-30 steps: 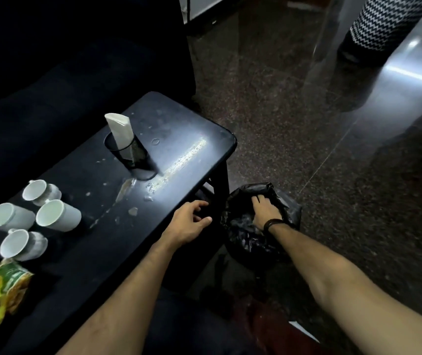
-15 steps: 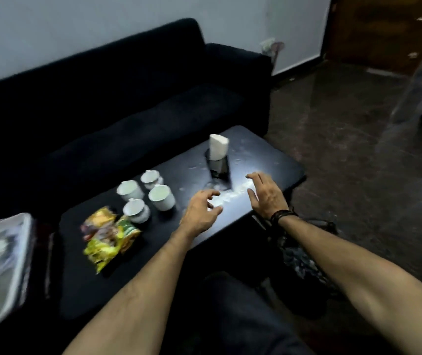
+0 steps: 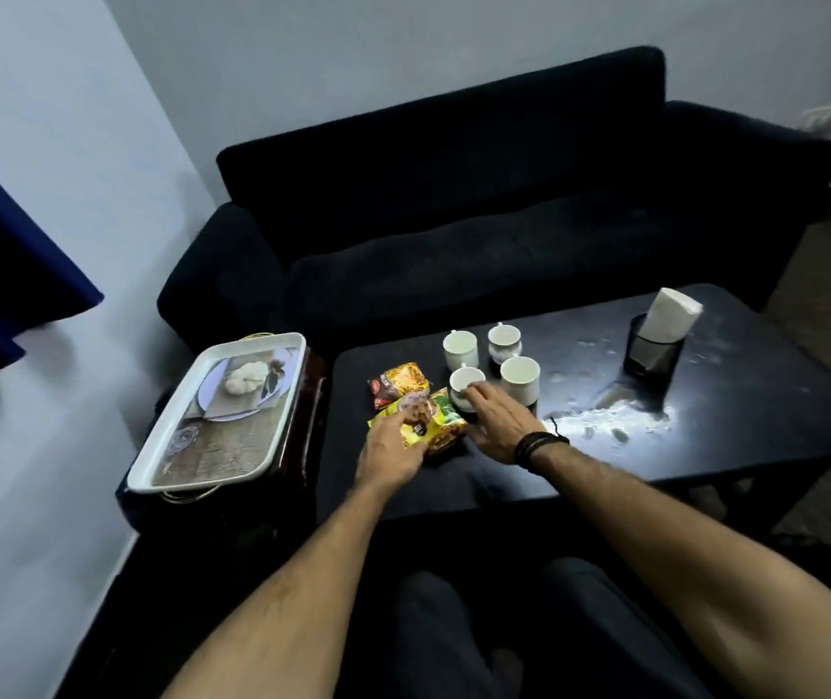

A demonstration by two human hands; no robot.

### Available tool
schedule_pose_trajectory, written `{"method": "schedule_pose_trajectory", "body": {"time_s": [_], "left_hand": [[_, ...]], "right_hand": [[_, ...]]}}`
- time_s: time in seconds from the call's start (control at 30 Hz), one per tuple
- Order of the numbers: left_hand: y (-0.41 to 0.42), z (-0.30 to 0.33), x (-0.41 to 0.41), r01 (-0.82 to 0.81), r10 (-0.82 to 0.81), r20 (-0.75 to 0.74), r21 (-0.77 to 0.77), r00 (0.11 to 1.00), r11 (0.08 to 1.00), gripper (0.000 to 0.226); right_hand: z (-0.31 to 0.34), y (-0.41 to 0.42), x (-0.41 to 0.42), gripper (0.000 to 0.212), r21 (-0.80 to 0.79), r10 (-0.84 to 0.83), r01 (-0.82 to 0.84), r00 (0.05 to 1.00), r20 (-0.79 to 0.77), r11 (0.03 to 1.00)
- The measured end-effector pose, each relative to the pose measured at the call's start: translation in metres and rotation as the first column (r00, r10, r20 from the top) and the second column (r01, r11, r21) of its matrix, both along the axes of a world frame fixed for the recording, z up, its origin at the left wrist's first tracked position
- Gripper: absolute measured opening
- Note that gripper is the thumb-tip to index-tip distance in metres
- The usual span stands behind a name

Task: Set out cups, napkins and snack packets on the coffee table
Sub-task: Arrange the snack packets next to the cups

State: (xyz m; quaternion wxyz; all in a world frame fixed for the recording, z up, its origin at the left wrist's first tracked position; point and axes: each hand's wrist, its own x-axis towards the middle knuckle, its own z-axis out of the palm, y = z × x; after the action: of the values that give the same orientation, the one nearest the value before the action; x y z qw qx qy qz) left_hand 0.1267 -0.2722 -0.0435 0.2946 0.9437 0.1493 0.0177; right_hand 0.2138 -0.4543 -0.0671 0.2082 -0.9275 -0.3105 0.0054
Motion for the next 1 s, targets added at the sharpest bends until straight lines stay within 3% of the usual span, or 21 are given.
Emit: {"method": "schedule_pose_trajectory", "body": {"time_s": [0.27, 0.4, 0.5, 0.6, 0.7, 0.87, 1.0], "left_hand": [[0.028, -0.045, 0.01, -0.119, 0.122, -0.066, 0.041, 0.99, 0.992, 0.069], [0.031, -0.056, 0.026, -0.107, 0.11, -0.041, 0.058, 0.993, 0.993, 0.068], [0.036, -0.063, 0.034, -0.005, 0.018, -0.073, 0.174, 0.997, 0.985, 0.062], [0.043, -0.073, 0.037, 0.203, -0.137, -0.206, 0.349, 0.969, 0.915, 0.06], [0.047, -0.084, 0.029, 0.272, -0.157, -0.315, 0.364, 0.936, 0.891, 0.061], [0.045, -0.085, 0.023, 0.129, -0.019, -0.297, 0.357, 0.955, 0.925, 0.058], [0.048, -0.078, 0.026, 0.049, 0.018, -0.183, 0.359, 0.983, 0.932, 0.055]], "right_hand": [[-0.036, 0.058, 0.01, 0.076, -0.132, 0.071, -0.095, 0.981, -0.178, 0.987], [-0.051, 0.068, 0.014, 0.069, -0.186, 0.125, -0.154, 0.98, -0.158, 0.971], [-0.056, 0.062, 0.019, 0.064, -0.191, 0.204, -0.227, 0.97, -0.132, 0.955], [-0.059, 0.053, 0.026, 0.073, -0.171, 0.173, -0.184, 0.982, -0.083, 0.968], [-0.064, 0.047, 0.027, 0.077, -0.244, 0.139, -0.152, 0.988, -0.068, 0.958], [-0.069, 0.055, 0.021, 0.074, -0.241, 0.113, -0.136, 0.988, -0.107, 0.961], [-0.066, 0.063, 0.019, 0.066, -0.212, 0.135, -0.155, 0.985, -0.103, 0.965]]}}
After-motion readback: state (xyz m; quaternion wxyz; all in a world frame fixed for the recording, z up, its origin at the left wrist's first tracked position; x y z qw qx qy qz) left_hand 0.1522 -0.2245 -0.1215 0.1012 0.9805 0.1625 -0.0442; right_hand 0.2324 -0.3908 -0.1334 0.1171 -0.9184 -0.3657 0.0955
